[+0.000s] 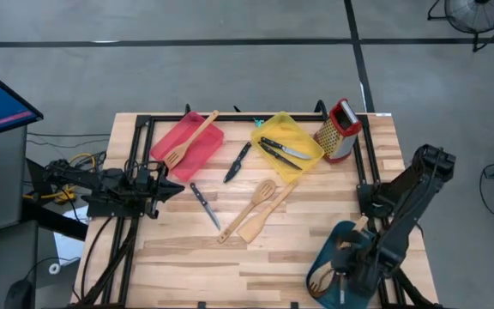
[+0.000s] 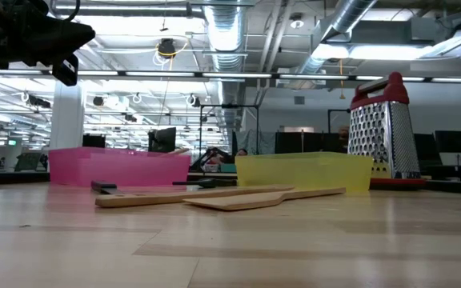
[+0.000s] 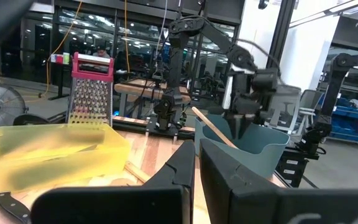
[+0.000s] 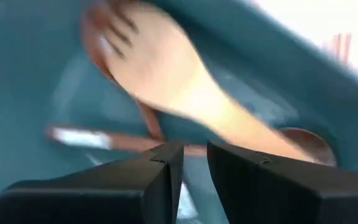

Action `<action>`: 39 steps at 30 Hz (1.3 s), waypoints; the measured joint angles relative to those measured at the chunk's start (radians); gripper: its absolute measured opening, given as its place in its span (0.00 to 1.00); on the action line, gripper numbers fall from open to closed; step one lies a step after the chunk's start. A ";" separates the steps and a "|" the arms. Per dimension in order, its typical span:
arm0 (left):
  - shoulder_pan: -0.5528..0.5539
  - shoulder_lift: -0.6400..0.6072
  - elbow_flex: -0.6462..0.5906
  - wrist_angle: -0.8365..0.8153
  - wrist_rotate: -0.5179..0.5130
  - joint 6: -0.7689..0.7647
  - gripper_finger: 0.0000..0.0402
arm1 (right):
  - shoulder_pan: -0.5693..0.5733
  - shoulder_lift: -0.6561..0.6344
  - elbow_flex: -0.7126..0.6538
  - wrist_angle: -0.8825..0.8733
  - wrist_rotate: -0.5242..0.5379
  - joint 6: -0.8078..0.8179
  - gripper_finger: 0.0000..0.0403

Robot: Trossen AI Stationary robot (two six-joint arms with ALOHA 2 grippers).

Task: Pick & Place Kitchen Items
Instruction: Put the wooden spatula into the red bin

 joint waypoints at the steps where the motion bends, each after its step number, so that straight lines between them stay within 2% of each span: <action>1: 0.000 0.000 0.000 0.000 0.000 0.000 0.02 | -0.022 0.000 0.029 -0.001 -0.018 0.000 0.21; 6: 0.000 0.000 0.000 0.000 0.000 0.000 0.02 | -0.155 -0.001 0.204 -0.007 -0.138 0.000 0.21; 9: 0.000 0.000 0.000 0.000 0.000 0.000 0.02 | -0.240 -0.002 0.309 -0.010 -0.171 -0.024 0.21; 12: 0.000 0.000 0.000 0.000 0.000 0.000 0.02 | -0.325 -0.002 0.397 -0.010 -0.165 -0.186 0.21; 15: 0.000 0.000 0.000 0.000 0.000 0.000 0.02 | -0.407 -0.002 0.454 -0.009 -0.104 -0.380 0.21; 21: 0.000 0.000 0.000 0.000 0.000 0.000 0.02 | -0.559 0.007 0.463 -0.040 -0.029 -0.699 0.23; 24: 0.000 0.000 0.000 0.000 0.000 0.000 0.02 | -0.642 0.041 0.466 -0.042 -0.012 -0.790 0.29; 28: 0.000 0.001 0.000 0.001 0.000 0.000 0.02 | -0.730 0.110 0.465 -0.042 -0.021 -0.897 0.42; 34: 0.000 0.011 0.000 0.003 0.001 0.000 0.02 | -0.796 0.278 0.462 -0.028 -0.161 -1.095 0.63; 39: 0.000 0.025 0.000 0.015 0.001 0.000 0.02 | -0.820 0.442 0.462 -0.028 -0.197 -1.249 0.68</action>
